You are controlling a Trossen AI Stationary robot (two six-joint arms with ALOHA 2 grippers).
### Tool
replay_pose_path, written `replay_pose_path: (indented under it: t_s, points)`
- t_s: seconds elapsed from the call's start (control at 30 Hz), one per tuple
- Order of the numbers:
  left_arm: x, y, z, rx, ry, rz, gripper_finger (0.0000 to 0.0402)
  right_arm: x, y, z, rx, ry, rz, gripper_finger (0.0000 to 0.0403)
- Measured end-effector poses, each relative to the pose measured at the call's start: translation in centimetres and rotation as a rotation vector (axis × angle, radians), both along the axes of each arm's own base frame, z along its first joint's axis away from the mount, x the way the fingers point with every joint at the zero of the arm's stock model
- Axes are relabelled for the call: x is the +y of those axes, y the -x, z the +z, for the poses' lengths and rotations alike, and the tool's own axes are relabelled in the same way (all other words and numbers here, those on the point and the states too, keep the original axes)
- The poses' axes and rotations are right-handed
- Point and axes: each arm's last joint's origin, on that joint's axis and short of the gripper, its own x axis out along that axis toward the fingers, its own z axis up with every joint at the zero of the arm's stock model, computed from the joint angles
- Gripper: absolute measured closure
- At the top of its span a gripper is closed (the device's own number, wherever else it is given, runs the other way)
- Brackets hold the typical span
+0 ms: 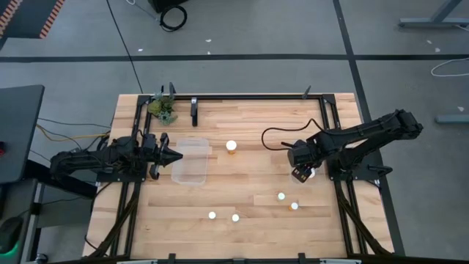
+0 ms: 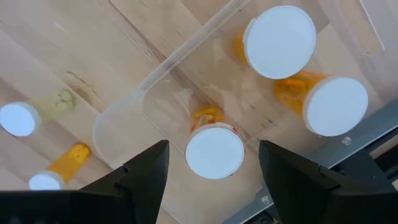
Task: Pick and place medicine bottles into bin by pill shape (circle, oval)
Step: Put the large orange pill bottle into the right transparent bin
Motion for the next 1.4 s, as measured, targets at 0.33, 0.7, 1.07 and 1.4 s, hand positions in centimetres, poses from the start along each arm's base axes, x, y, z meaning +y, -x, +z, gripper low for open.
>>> replay_pose_path:
  t_s: [0.33,0.7,1.07,1.4]
  points:
    - [0.0,0.0,0.0,0.0,0.0,0.0,0.0371,0.0,-0.2,0.5,-0.013,-0.008,-0.006,0.0147]
    - [0.0,0.0,0.0,0.0,0.0,0.0,0.0372,0.0,-0.8,2.4,-0.084,0.019,-0.021,0.0147]
    - [0.0,0.0,0.0,0.0,0.0,0.0,0.0371,0.2,-1.5,2.2,-0.11,0.013,-0.06,0.0148]
    - [0.0,0.0,0.0,0.001,0.0,0.0,0.0372,0.3,-6.0,1.9,-0.07,0.067,0.079,0.0148]
